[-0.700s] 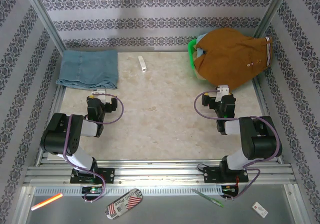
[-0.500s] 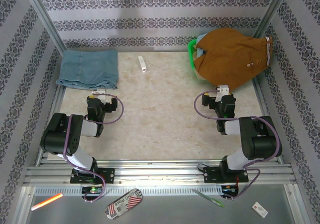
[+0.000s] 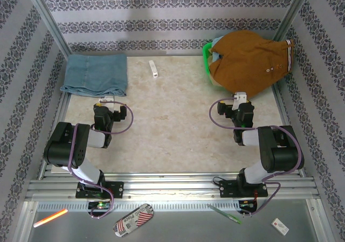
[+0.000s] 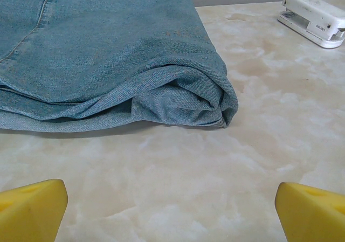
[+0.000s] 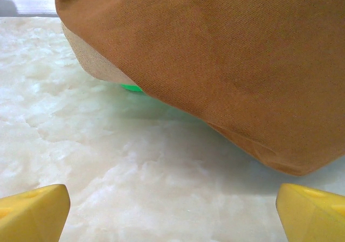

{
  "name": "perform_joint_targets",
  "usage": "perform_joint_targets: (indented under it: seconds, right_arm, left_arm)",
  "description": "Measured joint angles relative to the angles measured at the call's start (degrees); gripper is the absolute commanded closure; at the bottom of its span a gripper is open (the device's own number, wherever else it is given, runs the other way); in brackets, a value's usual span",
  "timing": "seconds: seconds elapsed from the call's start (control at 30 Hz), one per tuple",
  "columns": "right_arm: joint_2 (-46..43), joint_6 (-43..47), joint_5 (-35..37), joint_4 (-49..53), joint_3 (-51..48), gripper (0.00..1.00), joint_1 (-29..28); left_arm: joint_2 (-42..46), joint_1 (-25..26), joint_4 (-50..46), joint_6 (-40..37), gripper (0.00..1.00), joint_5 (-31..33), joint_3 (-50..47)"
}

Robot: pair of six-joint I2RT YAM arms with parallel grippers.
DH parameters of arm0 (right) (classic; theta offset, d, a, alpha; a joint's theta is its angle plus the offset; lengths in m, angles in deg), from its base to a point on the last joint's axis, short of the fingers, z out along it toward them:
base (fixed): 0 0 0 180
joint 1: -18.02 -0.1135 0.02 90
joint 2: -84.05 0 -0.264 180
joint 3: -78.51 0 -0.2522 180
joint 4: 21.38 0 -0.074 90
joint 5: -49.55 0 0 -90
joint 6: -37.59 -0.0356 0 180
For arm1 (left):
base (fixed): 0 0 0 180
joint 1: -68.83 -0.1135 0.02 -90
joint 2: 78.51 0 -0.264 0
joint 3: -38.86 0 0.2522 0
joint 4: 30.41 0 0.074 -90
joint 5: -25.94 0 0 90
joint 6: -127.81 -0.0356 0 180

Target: Fold and stack the trousers

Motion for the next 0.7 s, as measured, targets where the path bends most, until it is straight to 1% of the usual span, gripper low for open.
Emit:
perform_joint_targets:
  seconds: [0.7]
  right_arm:
    - [0.0, 0.0, 0.0, 0.0, 0.0, 0.02, 0.0]
  left_arm:
    - [0.0, 0.0, 0.3, 0.0, 0.01, -0.6, -0.1]
